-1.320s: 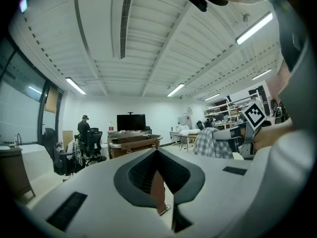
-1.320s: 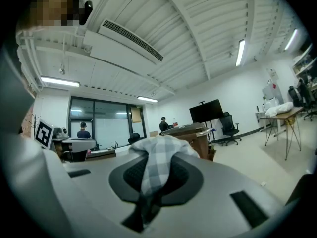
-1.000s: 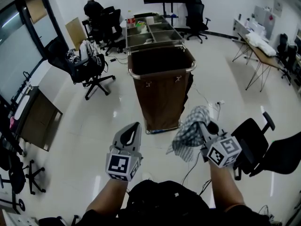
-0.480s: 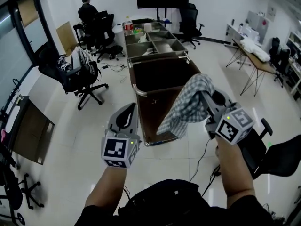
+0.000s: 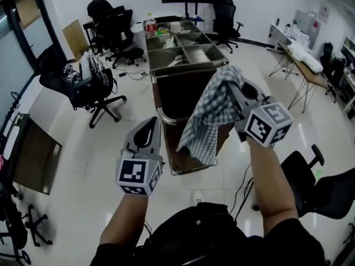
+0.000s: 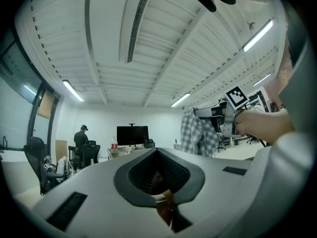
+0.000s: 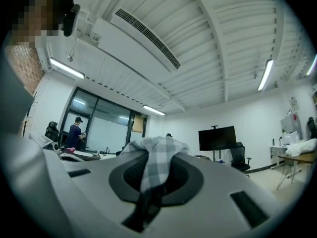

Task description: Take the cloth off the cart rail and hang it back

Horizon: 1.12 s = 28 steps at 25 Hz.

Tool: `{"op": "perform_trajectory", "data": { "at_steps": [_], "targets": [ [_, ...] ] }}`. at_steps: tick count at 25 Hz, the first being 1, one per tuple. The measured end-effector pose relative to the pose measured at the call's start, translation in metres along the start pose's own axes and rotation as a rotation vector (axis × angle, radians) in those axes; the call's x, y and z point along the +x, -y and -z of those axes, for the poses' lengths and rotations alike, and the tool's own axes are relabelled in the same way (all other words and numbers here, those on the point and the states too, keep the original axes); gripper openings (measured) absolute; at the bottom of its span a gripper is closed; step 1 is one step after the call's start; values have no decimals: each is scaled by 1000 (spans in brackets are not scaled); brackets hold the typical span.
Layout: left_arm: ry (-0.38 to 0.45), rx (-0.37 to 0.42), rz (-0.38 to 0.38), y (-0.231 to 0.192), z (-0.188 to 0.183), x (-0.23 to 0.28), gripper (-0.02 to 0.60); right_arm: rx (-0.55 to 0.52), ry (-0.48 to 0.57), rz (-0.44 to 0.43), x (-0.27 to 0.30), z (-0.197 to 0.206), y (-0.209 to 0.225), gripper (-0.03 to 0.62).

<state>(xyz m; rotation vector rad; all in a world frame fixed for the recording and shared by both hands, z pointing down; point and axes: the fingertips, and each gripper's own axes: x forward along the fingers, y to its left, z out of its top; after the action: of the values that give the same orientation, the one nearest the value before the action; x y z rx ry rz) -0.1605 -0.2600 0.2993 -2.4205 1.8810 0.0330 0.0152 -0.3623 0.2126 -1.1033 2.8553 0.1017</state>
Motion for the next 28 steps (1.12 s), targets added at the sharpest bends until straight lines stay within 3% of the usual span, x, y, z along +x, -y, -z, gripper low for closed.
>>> {"op": "perform_trajectory", "data": {
  "at_steps": [5, 10, 14, 18, 22, 28],
  "targets": [
    [-7, 18, -42, -15, 2, 31, 0, -18, -80, -43, 79, 35, 33, 48],
    [-9, 42, -99, -27, 5, 55, 0, -26, -283, -130, 149, 112, 56, 57],
    [-17, 42, -150, -38, 17, 65, 0, 18, -381, -163, 172, 156, 70, 75],
    [-33, 33, -174, -43, 24, 78, 0, 36, -400, -183, 178, 169, 75, 100],
    [-39, 28, -166, -41, 26, 93, 0, 58, -427, -208, 179, 181, 73, 241],
    [-40, 24, -145, -33, 27, 106, 0, 37, -541, -296, 174, 200, 55, 386]
  ]
}}
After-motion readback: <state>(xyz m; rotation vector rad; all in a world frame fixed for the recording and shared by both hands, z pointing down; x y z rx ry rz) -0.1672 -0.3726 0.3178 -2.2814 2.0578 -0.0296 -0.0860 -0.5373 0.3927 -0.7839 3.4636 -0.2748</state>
